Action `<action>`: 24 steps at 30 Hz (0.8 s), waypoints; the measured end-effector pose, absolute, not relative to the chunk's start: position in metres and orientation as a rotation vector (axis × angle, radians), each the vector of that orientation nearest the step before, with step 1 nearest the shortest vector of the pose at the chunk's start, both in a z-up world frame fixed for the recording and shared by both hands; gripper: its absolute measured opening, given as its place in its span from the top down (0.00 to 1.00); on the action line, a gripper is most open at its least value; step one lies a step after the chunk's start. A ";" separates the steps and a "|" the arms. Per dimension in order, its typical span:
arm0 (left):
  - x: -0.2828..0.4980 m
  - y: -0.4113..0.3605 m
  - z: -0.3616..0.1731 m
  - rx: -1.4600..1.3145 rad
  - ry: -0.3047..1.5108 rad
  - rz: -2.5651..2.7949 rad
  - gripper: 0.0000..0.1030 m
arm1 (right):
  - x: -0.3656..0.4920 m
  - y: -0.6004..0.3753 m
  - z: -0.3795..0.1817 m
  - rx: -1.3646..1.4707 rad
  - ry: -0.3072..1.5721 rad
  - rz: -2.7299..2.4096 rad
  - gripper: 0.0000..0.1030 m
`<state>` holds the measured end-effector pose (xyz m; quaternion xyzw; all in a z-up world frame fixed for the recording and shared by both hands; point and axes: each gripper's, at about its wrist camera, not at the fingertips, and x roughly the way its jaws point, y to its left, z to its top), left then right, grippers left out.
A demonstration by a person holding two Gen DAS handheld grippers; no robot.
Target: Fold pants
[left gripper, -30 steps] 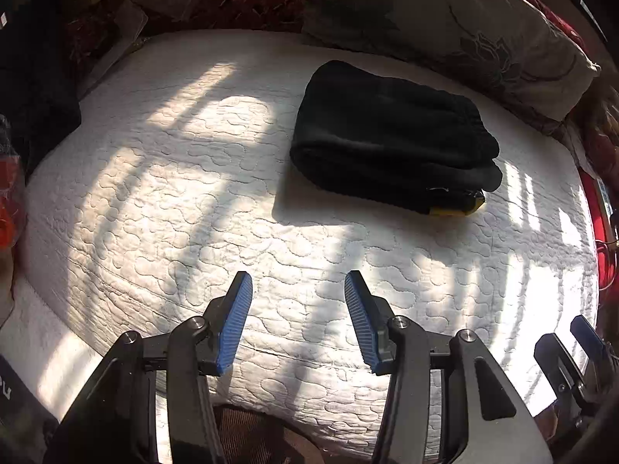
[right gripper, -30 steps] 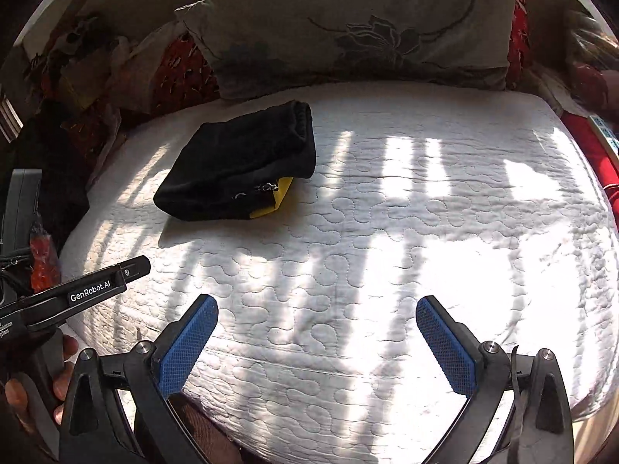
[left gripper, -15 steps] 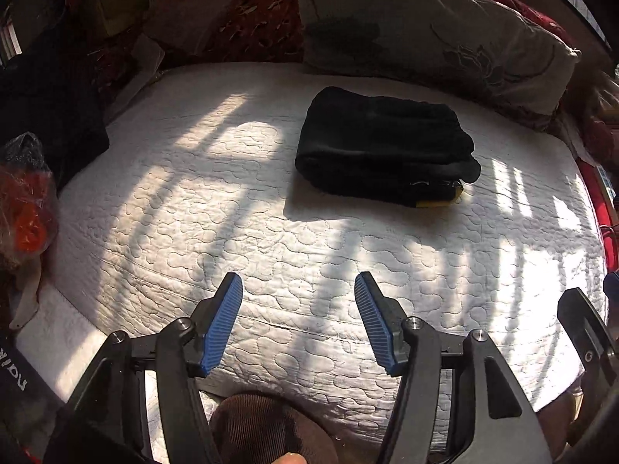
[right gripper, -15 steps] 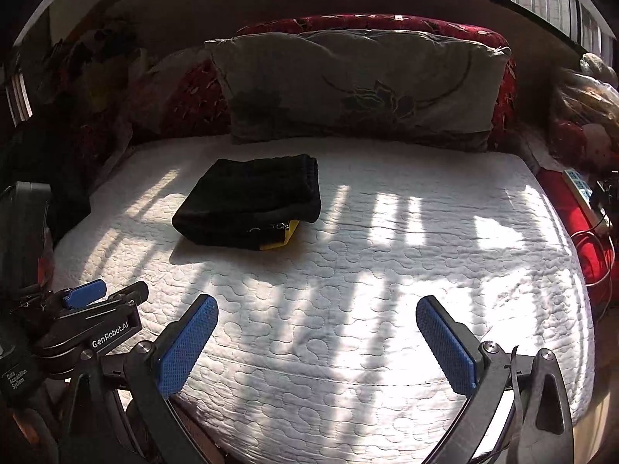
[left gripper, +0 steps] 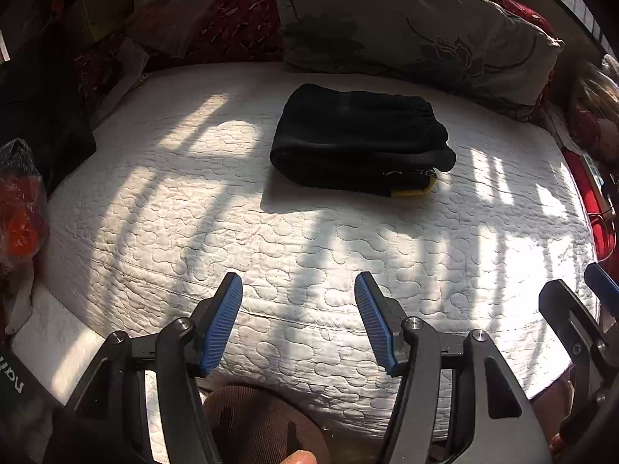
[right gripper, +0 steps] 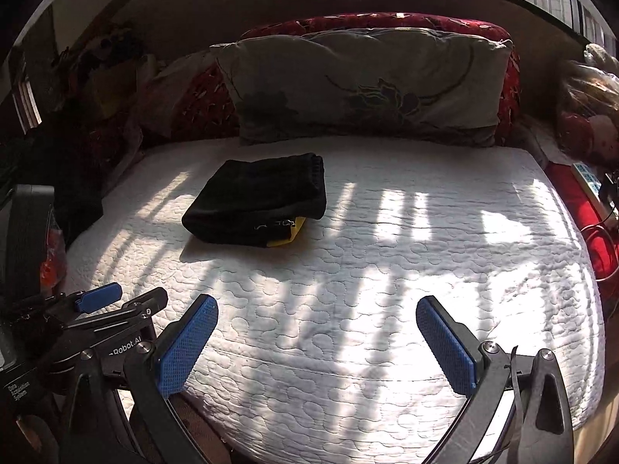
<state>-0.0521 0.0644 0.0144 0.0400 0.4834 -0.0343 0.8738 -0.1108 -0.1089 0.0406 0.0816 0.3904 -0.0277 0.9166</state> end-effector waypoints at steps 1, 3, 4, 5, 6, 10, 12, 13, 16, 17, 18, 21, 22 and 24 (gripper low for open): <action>-0.051 0.066 0.014 0.075 1.017 -0.070 0.42 | -0.110 -0.111 0.039 0.189 0.815 -0.043 0.00; -0.050 0.070 0.011 0.058 1.035 -0.072 0.42 | -0.109 -0.114 0.033 0.230 0.840 -0.014 0.00; -0.050 0.071 0.010 0.050 1.038 -0.071 0.42 | -0.109 -0.116 0.030 0.257 0.859 0.006 0.00; -0.050 0.073 0.009 0.043 1.039 -0.068 0.42 | -0.108 -0.118 0.026 0.292 0.885 0.032 0.00; -0.050 0.074 0.008 0.039 1.042 -0.069 0.42 | -0.106 -0.121 0.022 0.323 0.919 0.044 0.00; -0.048 0.075 0.006 0.027 1.056 -0.069 0.42 | -0.104 -0.116 0.016 0.273 0.991 -0.002 0.00; -0.047 0.075 0.006 0.029 1.058 -0.069 0.42 | -0.102 -0.109 0.017 0.180 1.027 -0.070 0.00; -0.047 0.075 0.006 0.029 1.059 -0.071 0.42 | -0.100 -0.106 0.016 0.129 1.050 -0.127 0.00; -0.048 0.074 0.006 0.028 1.059 -0.069 0.42 | -0.098 -0.099 0.016 -0.005 1.065 -0.244 0.00; -0.048 0.074 0.006 0.029 1.058 -0.071 0.42 | -0.100 -0.096 0.019 -0.035 1.035 -0.261 0.00; -0.048 0.074 0.006 0.032 1.057 -0.070 0.42 | -0.103 -0.096 0.023 -0.057 1.000 -0.279 0.00; -0.047 0.073 0.005 0.036 1.055 -0.066 0.42 | -0.110 -0.093 0.037 -0.056 0.914 -0.274 0.00; -0.047 0.073 0.005 0.036 1.055 -0.068 0.42 | -0.111 -0.093 0.041 -0.050 0.896 -0.269 0.00; -0.047 0.072 0.005 0.038 1.055 -0.073 0.42 | -0.110 -0.093 0.048 -0.036 0.867 -0.248 0.00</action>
